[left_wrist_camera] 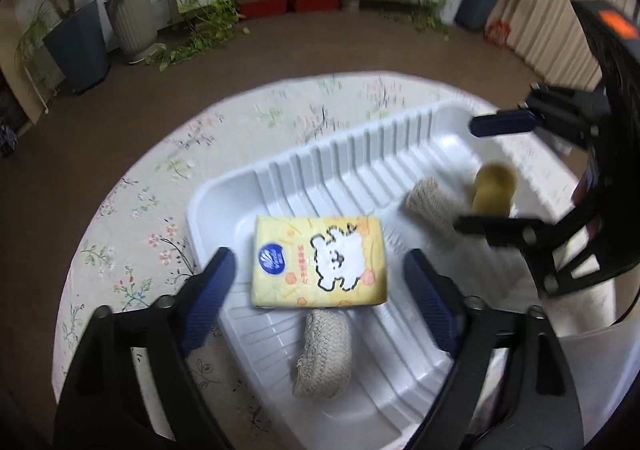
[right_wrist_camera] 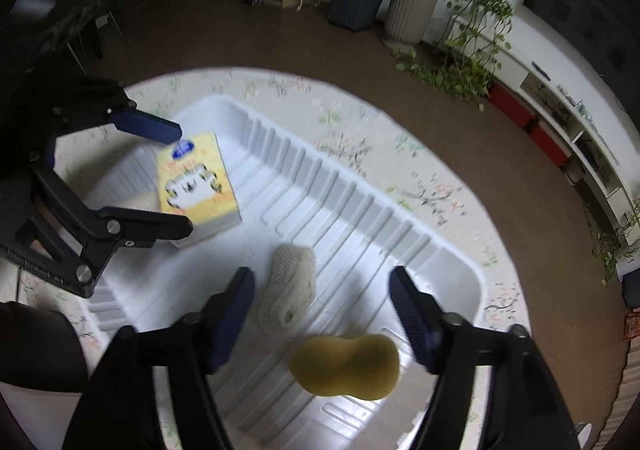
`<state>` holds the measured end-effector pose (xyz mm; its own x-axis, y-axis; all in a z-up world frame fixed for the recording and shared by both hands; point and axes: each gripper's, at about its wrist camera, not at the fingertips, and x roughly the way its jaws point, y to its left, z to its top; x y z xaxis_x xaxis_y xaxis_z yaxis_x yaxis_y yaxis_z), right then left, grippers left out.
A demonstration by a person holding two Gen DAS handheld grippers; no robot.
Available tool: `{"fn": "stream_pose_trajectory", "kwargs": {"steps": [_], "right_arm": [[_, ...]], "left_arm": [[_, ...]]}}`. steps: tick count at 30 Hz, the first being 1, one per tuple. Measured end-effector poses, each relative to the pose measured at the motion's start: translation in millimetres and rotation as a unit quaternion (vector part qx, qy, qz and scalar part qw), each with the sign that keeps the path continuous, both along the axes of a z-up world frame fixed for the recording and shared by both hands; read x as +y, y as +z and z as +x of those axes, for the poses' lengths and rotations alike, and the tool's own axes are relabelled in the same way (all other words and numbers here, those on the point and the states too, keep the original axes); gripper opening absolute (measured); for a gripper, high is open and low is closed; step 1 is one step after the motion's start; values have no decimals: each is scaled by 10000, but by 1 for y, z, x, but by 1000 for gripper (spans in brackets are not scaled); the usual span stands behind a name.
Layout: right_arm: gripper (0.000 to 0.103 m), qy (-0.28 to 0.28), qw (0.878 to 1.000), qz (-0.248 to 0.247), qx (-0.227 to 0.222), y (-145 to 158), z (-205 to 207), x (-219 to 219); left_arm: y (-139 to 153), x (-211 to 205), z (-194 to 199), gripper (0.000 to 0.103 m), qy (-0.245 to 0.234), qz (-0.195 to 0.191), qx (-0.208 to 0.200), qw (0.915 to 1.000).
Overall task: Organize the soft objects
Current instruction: 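Carry the tissue pack and sock to the white tray and release both, then move both open tools back to the remaining pile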
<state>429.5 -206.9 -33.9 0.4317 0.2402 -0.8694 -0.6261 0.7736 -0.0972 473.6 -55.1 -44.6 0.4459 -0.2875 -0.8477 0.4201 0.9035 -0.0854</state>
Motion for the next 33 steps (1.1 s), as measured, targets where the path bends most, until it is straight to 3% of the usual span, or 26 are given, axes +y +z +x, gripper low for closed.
{"fn": "stream_pose_trajectory", "kwargs": {"steps": [2,5,8,12,15,19,24,33], "right_arm": [[94,-33,9998,137,-133,12,-6,-5],[103,-92,9988,358,-311,30,-15,-15],[103,-246,9975,482,-447,45,-21,-27],[103,-716,9913,802,-756,74,-35,-65],[103,-1188,9798,1232,-1037,98,-58,-106],[103,-1601,9625,1726,-1351,121,-116,-152],[103,-1742,9574,1810,-1425,119,-205,-167],[103,-1777,9610,1944,-843,57,-351,-112]], "left_arm": [[11,7,-3,103,100,-145,-157,9997],[26,13,-10,103,189,-158,-368,9990],[44,25,-19,103,302,-221,-505,9980],[80,56,-48,103,565,-581,-847,9931],[108,84,-92,103,715,-991,-1167,9856],[124,102,-158,103,787,-1173,-1384,9803],[118,101,-245,103,792,-978,-1531,9802],[63,96,-361,103,1194,-841,-1140,9827]]}}
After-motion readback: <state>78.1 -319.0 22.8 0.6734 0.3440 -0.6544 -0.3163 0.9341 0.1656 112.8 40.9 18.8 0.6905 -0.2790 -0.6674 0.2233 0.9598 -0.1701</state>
